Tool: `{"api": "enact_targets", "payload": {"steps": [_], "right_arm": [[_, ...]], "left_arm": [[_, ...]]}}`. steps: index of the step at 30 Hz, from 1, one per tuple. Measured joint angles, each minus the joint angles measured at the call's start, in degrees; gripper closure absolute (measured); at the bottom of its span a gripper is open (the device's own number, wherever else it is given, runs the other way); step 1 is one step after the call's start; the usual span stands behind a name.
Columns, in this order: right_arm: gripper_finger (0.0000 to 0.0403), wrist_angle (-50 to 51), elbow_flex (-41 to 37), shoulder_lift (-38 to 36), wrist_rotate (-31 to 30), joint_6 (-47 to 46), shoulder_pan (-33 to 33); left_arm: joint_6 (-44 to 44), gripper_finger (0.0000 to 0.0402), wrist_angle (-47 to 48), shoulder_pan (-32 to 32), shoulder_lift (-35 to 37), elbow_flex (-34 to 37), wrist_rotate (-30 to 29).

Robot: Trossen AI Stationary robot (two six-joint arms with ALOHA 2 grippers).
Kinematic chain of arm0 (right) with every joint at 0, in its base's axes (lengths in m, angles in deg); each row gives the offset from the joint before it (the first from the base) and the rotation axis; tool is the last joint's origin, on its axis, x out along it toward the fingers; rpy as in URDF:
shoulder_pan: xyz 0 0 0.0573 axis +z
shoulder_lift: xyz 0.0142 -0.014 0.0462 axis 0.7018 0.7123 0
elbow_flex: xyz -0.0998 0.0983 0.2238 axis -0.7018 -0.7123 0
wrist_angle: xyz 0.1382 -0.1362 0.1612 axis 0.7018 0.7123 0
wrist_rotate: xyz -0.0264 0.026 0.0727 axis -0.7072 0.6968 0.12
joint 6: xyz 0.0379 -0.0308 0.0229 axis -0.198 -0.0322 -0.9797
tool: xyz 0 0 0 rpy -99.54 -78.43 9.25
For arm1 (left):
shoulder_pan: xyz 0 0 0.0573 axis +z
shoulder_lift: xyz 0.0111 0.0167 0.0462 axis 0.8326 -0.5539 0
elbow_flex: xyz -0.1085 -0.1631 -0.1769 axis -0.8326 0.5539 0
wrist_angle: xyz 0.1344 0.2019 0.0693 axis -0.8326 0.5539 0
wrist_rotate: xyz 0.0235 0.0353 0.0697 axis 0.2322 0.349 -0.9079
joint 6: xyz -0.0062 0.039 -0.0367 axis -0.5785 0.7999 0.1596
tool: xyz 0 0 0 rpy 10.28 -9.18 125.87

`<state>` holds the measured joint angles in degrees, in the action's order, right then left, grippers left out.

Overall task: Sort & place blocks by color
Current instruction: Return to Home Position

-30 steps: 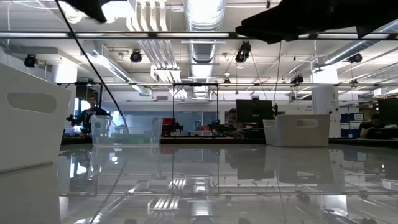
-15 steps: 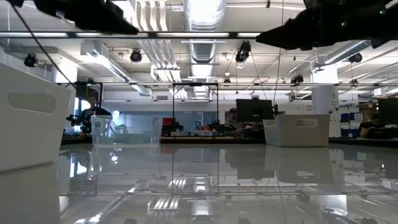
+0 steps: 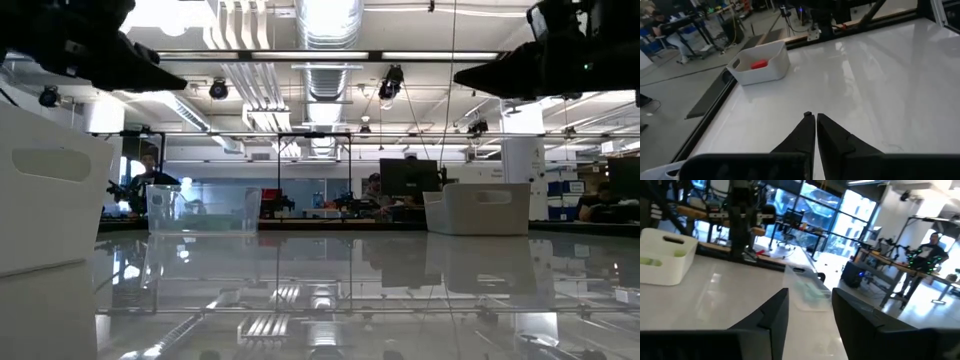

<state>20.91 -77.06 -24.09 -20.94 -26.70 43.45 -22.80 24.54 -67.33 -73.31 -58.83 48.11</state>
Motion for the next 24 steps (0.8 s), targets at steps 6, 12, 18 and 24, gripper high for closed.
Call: {"api": "enact_targets", "payload": {"steps": [6,12,18,24], "right_arm": [[0.0279,0.0,-3.9,-6.8,0.0,-0.1,-1.7],[0.0299,2.5,-6.0,-12.4,-0.3,-0.9,-1.7],[0.032,7.4,-6.0,-16.2,-0.4,-1.0,-1.7],[0.0337,13.2,-6.0,-20.0,-0.3,-2.8,-1.7]], "left_arm": [[-0.2,0.0401,-2.8,0.1,5.7,5.2,-0.1],[-1.2,0.0402,-4.5,0.1,9.0,9.1,-0.3],[-1.4,0.0402,-7.7,0.1,13.2,13.3,-0.3],[-1.4,0.0402,-8.5,0.1,16.5,15.6,-0.3]]}}
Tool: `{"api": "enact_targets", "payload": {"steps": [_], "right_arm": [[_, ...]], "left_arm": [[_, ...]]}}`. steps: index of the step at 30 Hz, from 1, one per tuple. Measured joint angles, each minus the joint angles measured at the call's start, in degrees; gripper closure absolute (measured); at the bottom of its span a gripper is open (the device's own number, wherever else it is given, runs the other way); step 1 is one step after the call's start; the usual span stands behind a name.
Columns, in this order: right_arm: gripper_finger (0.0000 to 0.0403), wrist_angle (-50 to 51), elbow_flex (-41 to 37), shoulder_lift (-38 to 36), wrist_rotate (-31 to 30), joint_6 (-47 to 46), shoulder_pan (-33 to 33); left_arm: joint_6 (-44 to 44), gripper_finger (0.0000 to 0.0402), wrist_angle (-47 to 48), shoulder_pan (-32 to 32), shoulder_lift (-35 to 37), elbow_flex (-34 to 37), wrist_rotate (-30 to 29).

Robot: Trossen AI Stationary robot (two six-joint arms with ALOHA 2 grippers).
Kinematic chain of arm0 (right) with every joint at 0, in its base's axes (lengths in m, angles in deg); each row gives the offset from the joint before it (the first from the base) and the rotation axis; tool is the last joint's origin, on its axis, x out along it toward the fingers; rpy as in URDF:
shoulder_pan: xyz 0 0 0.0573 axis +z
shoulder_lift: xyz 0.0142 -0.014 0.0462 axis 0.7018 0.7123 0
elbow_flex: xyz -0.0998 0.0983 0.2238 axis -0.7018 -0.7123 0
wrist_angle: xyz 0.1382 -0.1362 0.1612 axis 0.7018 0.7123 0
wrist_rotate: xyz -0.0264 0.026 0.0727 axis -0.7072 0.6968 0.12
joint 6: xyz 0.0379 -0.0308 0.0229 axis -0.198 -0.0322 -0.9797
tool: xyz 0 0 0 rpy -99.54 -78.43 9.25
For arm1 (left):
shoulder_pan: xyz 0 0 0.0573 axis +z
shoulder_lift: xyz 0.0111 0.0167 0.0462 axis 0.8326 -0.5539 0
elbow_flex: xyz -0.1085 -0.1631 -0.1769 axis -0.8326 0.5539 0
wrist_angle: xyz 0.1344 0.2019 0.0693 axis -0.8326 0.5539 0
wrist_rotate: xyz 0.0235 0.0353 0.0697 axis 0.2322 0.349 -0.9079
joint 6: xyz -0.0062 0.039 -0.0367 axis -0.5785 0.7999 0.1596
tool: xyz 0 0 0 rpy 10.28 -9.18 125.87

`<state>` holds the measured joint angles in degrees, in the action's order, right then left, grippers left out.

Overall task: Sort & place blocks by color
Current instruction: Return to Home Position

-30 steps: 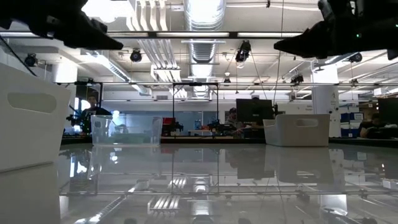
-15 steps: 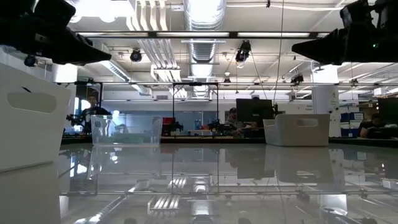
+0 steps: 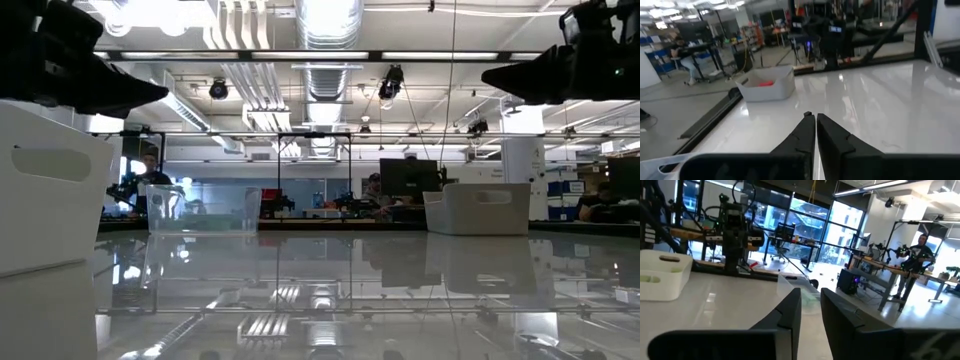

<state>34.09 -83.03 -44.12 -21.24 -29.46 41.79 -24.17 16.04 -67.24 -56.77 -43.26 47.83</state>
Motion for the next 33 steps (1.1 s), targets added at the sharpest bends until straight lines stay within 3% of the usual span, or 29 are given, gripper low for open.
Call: {"api": "enact_targets", "payload": {"steps": [8,28,33], "right_arm": [[0.0348,5.8,0.1,-5.2,3.4,-3.7,0.0],[0.0351,15.6,0.2,-13.8,3.6,-6.0,0.0],[0.0351,15.5,0.0,-13.8,7.8,-7.2,0.0]], "left_arm": [[0.1,0.0401,-2.0,0.0,2.7,2.6,0.0],[0.2,0.0401,-2.0,0.0,2.7,2.9,0.0],[0.2,0.0402,-1.9,0.0,2.7,3.0,0.0]]}}
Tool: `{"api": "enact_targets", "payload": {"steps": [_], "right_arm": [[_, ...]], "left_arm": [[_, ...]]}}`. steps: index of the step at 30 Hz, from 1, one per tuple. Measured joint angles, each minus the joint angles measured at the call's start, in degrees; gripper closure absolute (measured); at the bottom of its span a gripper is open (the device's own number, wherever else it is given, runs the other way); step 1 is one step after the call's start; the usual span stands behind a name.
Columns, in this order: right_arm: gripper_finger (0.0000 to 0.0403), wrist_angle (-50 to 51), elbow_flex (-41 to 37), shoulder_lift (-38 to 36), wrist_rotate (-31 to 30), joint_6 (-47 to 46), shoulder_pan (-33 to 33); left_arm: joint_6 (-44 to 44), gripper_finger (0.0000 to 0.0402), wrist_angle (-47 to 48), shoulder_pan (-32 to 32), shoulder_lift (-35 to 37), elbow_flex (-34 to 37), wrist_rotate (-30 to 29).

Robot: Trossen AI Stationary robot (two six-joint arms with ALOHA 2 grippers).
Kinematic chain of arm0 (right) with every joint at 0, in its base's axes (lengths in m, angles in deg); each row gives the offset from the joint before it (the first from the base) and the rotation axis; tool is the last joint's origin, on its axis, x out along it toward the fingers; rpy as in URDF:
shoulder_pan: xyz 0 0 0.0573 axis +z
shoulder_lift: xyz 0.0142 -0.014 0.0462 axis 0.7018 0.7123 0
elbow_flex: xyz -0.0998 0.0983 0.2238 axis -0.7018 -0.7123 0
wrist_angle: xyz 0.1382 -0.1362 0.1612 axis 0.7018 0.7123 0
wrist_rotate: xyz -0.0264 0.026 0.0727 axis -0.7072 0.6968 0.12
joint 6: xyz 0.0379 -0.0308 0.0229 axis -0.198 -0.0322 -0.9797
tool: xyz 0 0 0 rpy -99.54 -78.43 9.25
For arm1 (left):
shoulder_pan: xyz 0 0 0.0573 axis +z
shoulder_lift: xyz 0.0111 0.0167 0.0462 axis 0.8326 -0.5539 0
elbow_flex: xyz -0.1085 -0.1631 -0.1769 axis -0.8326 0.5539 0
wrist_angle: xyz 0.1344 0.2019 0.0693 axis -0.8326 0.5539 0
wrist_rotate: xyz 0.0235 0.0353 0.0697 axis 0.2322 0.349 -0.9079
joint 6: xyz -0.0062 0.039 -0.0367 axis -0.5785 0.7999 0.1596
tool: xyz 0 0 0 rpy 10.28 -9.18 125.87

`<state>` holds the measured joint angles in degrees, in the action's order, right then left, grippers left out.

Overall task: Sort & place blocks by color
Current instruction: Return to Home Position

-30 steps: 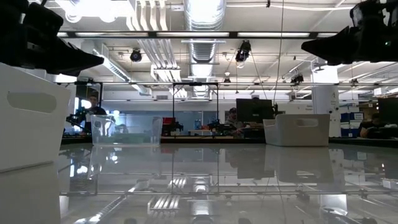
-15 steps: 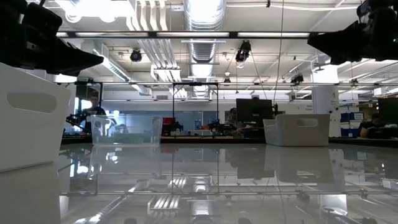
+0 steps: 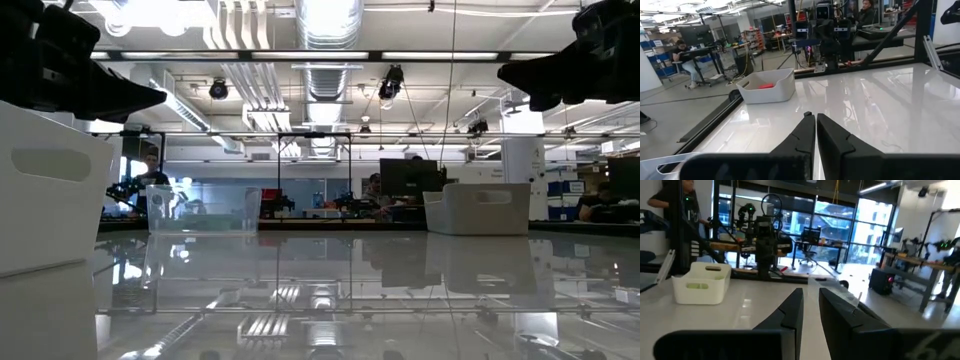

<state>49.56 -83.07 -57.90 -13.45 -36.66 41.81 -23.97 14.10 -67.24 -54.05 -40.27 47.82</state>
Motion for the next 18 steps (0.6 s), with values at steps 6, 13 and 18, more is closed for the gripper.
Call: {"api": "enact_targets", "payload": {"steps": [6,13,18], "right_arm": [[0.0351,1.6,-0.1,0.1,0.2,-2.7,0.0],[0.0351,1.7,-0.1,0.8,-0.4,-2.8,0.0],[0.0351,1.7,-0.1,2.0,-0.3,-4.7,0.0]], "left_arm": [[0.0,0.0401,0.1,0.0,-0.6,0.0,0.0],[0.2,0.0402,1.7,0.0,-1.9,0.1,-0.2],[0.2,0.0402,1.7,0.0,-3.5,0.1,-0.2]]}}
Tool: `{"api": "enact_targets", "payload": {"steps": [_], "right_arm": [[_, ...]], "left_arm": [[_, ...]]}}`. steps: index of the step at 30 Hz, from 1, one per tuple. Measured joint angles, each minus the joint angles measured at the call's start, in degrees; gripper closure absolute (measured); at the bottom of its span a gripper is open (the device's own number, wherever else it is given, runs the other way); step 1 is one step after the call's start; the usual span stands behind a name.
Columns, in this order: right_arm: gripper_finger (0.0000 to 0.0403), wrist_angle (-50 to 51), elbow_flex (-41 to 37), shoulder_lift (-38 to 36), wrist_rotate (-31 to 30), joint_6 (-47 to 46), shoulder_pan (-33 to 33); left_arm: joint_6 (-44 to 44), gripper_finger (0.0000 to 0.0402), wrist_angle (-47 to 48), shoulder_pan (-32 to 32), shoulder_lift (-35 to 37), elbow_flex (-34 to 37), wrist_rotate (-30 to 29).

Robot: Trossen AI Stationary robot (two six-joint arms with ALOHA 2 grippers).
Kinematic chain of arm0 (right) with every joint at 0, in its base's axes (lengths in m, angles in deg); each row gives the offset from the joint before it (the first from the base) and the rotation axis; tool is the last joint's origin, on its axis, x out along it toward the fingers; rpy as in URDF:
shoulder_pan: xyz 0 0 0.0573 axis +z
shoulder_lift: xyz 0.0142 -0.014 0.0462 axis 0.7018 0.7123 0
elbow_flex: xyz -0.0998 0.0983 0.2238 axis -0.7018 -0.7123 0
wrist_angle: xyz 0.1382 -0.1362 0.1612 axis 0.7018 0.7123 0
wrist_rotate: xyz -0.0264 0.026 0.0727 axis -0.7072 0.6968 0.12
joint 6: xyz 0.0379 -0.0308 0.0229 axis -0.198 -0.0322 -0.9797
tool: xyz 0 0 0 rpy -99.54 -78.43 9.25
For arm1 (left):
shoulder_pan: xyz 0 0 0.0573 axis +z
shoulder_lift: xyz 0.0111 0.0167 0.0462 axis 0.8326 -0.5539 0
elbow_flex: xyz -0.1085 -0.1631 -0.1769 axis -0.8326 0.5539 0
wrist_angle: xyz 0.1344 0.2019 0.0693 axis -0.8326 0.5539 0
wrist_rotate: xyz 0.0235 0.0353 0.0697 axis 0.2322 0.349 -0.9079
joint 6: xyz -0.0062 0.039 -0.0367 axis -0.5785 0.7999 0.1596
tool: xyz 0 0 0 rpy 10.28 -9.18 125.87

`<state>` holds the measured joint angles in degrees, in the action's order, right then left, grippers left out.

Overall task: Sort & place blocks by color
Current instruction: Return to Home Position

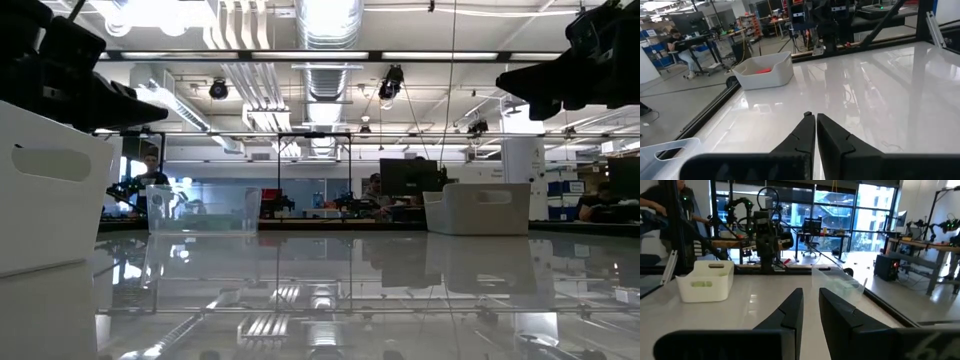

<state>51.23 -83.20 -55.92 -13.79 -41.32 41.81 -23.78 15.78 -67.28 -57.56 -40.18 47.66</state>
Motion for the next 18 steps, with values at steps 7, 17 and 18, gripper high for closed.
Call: {"api": "enact_targets", "payload": {"steps": [7,17,18], "right_arm": [[0.0351,-0.1,0.0,0.4,0.0,-0.5,0.0],[0.0351,-0.1,0.0,0.4,0.0,-0.4,0.0],[0.0351,-0.1,0.0,0.4,0.0,-0.5,0.0]], "left_arm": [[-0.1,0.0402,-0.2,0.0,-1.9,0.0,0.0],[-0.1,0.0402,-0.2,0.0,-3.7,0.0,0.0],[-0.1,0.0402,-0.2,0.0,-3.9,0.0,0.0]]}}
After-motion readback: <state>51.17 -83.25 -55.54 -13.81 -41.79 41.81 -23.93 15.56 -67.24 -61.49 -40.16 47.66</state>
